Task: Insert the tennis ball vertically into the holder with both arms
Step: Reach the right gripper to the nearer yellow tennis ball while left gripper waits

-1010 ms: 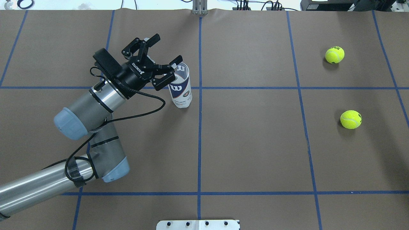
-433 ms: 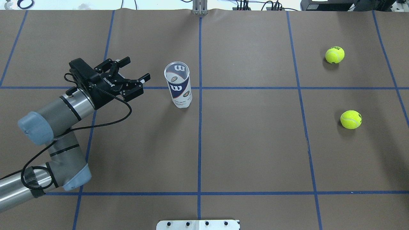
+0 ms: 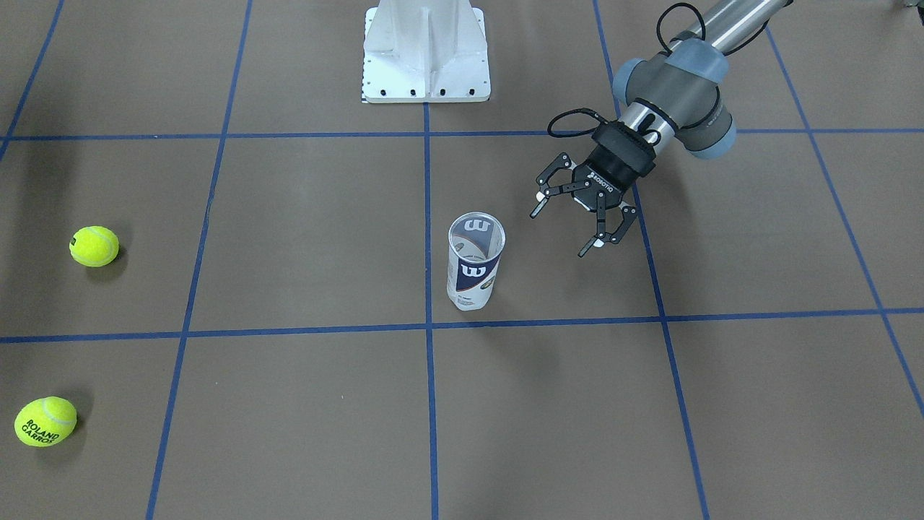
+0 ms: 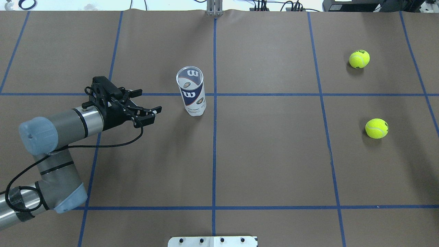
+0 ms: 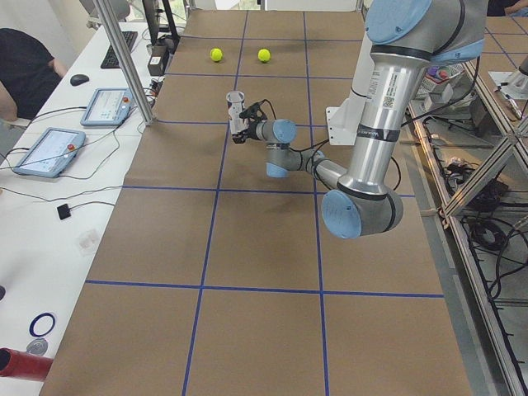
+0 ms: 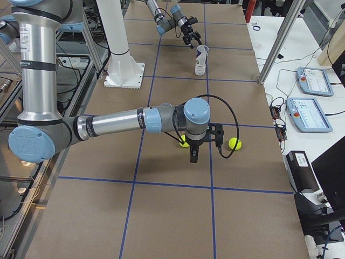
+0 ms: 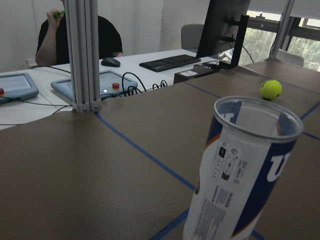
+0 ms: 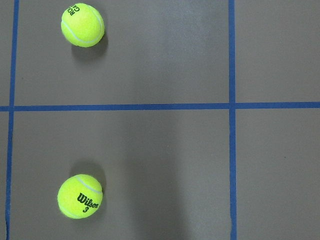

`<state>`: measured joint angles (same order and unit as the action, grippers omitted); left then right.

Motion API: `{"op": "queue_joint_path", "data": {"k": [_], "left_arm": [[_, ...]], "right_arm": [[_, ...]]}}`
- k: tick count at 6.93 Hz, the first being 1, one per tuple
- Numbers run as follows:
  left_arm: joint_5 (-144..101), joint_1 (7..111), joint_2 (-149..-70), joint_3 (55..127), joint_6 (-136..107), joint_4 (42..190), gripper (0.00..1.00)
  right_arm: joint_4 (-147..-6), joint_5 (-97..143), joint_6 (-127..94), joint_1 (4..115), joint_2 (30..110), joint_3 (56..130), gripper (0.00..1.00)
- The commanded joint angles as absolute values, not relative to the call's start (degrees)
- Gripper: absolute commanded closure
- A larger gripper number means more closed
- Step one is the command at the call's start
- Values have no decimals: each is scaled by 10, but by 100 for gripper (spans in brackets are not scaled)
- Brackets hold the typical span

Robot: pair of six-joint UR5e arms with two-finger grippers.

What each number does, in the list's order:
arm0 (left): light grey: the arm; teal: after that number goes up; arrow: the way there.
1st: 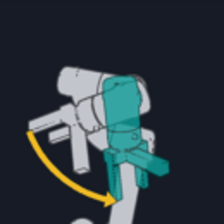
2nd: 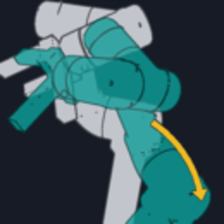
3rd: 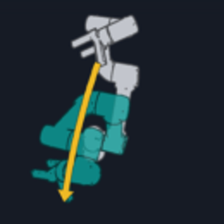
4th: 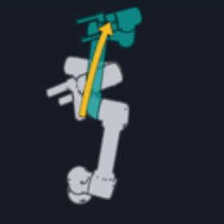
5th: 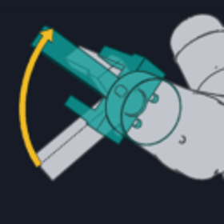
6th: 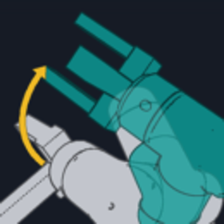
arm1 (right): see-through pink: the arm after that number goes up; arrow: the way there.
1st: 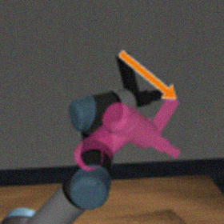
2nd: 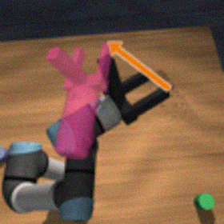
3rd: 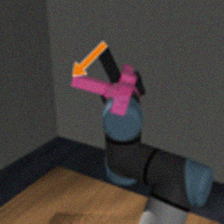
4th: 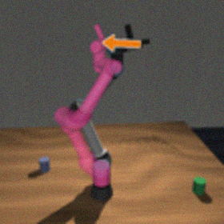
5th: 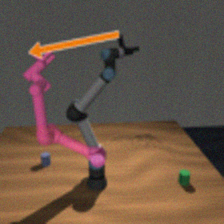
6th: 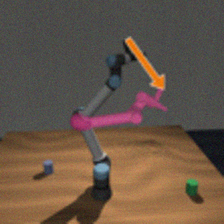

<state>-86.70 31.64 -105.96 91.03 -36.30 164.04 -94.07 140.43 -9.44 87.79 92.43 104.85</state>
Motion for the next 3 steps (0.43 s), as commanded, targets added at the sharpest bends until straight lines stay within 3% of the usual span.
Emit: {"op": "queue_joint_path", "data": {"k": [1, 3], "left_arm": [[-872, 314, -1070, 907, -380, 1617, 1], [-872, 314, -1069, 907, -380, 1617, 1]], "right_arm": [[-931, 1404, -167, 817, 885, 1051, 1], [-817, 1377, -330, 711, 874, 1041, 1]]}}
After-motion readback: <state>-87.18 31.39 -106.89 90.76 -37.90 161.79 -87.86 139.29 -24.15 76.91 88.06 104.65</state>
